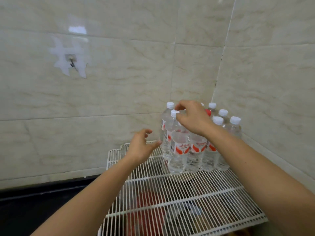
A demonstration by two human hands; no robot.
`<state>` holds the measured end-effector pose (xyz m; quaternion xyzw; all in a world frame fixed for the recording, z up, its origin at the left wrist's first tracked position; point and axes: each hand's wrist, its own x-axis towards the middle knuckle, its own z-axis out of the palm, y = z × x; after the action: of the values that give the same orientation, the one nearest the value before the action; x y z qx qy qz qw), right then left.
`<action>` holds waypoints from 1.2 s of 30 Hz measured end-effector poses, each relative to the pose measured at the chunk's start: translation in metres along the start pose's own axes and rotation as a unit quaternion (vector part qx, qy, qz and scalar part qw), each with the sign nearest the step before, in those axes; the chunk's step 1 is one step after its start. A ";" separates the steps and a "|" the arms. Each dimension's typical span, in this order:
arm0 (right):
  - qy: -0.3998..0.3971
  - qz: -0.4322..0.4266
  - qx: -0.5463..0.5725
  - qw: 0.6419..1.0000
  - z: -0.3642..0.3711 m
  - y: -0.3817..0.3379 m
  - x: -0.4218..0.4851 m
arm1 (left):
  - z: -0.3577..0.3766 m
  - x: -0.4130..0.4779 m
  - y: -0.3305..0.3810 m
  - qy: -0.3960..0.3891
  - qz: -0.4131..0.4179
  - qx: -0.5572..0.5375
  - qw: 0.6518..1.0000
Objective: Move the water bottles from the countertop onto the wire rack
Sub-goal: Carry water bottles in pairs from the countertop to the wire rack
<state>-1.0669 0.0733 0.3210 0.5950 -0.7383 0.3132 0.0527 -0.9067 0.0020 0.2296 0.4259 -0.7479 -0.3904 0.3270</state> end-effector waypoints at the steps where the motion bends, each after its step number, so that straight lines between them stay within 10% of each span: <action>1: 0.003 -0.017 0.001 1.000 0.010 -0.014 -0.001 | -0.016 -0.004 -0.010 0.019 -0.005 0.012 1.000; 18: -0.289 -0.155 0.075 0.942 0.322 -0.455 -0.165 | -0.455 -0.307 -0.288 0.208 -0.193 0.280 0.917; 36: -0.473 -0.463 0.127 0.739 0.530 -0.953 -0.357 | -0.792 -0.640 -0.467 0.445 -0.489 0.255 0.706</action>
<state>0.0601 0.0058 0.1181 0.9363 -0.2551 0.0198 -0.2406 0.1930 0.1755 0.1074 0.9231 -0.2738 -0.0551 0.2645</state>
